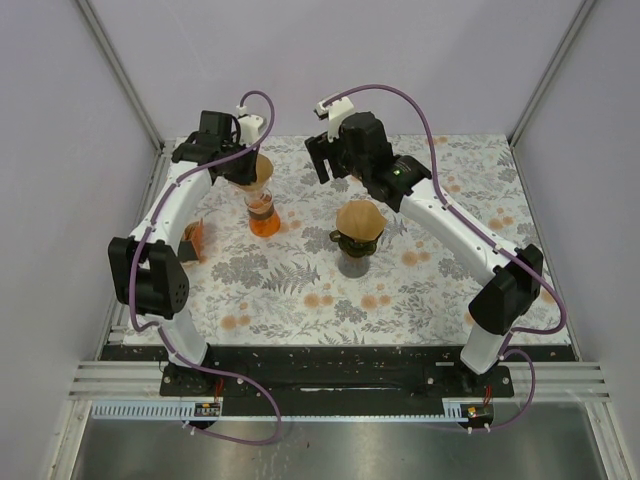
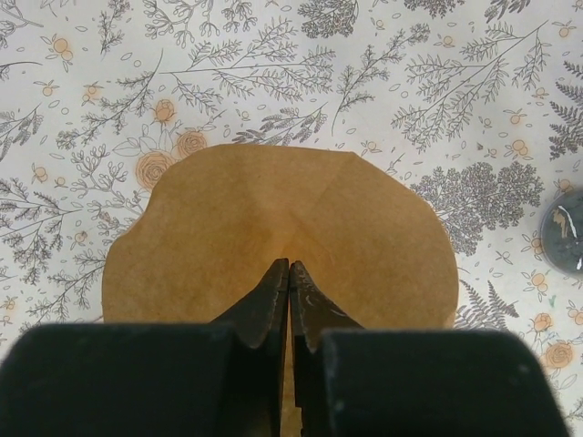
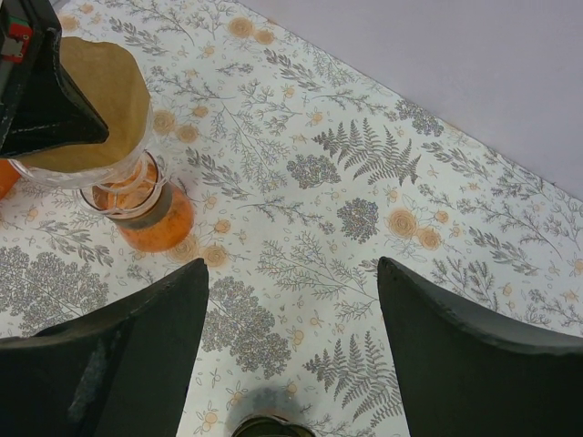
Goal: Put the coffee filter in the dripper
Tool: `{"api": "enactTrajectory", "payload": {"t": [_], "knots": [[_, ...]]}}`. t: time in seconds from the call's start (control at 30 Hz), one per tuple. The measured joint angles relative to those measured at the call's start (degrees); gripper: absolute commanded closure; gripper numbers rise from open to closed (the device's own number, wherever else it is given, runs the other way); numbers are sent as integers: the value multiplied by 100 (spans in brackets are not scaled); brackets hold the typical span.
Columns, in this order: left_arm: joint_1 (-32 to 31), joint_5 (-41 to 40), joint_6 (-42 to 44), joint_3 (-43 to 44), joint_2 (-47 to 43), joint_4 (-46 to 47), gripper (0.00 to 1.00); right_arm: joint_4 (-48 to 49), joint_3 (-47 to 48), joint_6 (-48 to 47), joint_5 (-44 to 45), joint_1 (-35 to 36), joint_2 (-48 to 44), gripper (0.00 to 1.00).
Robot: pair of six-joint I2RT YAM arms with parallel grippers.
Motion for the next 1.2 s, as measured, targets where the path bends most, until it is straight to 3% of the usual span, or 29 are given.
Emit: {"api": "enactTrajectory", "payload": {"t": [0.07, 0.2, 0.37, 0.5, 0.73, 0.9, 1.2], "knots": [[0, 0, 22, 28, -9, -9, 86, 0, -2, 0, 0, -2, 0, 17], [0, -4, 72, 118, -48, -76, 55, 0, -9, 2, -2, -24, 0, 17], [0, -42, 81, 149, -254, -118, 26, 2, -55, 68, -4, -138, 0, 16], [0, -107, 31, 151, -586, -52, 5, 2, -153, 197, 2, -299, -44, 1], [37, -319, -195, 127, -1268, 181, 1, 170, -929, 675, 28, -940, -682, 1], [487, -787, -527, -133, -1838, 492, 1, 308, -1853, 1102, 52, -1985, -1502, 1], [1740, -1683, -955, -1963, -2791, 1543, 1, 717, -4162, 1473, -229, -4194, -2970, 1]]}}
